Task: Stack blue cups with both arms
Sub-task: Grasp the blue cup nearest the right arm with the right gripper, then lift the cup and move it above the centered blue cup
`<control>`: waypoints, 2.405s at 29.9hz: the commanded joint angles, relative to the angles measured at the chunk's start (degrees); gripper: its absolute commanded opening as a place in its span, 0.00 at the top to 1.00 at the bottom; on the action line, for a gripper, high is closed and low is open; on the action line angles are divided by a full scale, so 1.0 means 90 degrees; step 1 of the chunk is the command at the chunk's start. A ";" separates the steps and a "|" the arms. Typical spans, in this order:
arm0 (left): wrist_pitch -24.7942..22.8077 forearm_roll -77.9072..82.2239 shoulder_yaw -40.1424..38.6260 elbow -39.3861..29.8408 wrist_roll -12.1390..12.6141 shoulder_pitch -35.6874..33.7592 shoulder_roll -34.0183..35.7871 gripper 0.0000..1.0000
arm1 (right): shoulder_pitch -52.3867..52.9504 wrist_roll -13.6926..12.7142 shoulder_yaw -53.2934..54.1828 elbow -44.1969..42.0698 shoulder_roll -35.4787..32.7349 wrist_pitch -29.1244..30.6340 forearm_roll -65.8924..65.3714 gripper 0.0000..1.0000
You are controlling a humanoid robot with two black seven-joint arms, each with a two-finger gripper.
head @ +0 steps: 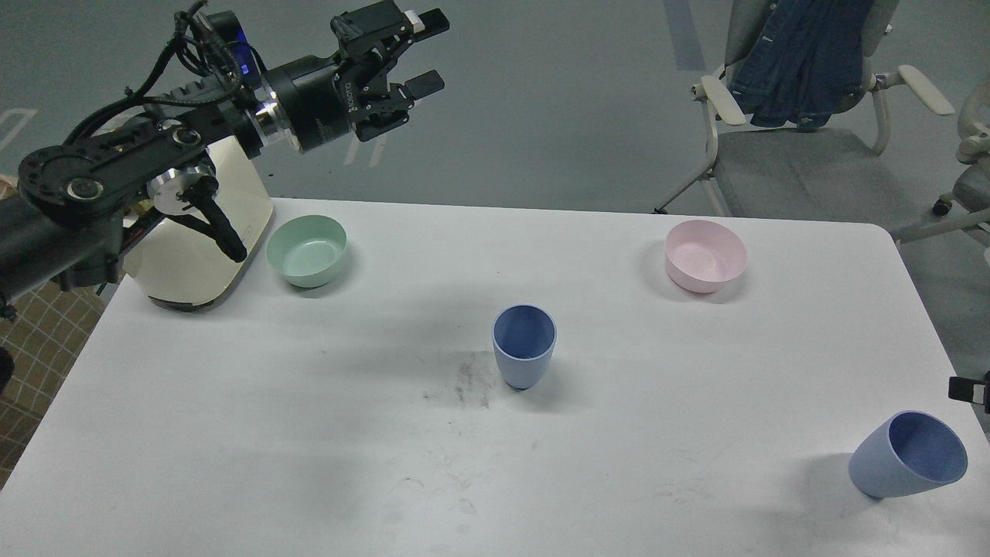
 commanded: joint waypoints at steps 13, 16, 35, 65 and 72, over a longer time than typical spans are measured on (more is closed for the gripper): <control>0.0000 0.0000 -0.0010 -0.0022 0.0000 0.0020 0.0019 0.15 | -0.0046 0.0000 -0.0684 -0.0258 0.0348 -0.0244 -0.0059 0.04; 0.0000 0.0010 0.0000 -0.0022 0.0000 0.0020 0.0019 0.15 | -0.0085 0.0000 -0.0684 -0.0444 0.0534 -0.0244 -0.0039 0.05; 0.0000 0.0010 -0.0020 -0.0022 0.0000 0.0147 0.0038 0.15 | -0.0632 0.0000 -0.0674 -0.0913 0.1423 -0.0635 -0.0068 0.67; 0.0000 0.0000 -0.0029 -0.0032 0.0000 0.0147 0.0136 0.15 | 0.1836 0.0000 0.0126 -0.1789 0.2865 0.0302 -0.0371 1.00; 0.0000 0.0000 -0.0030 -0.0032 0.0000 0.0147 0.0175 0.15 | 0.3360 0.0000 -0.0946 -0.2271 0.4585 0.0615 -0.0147 1.00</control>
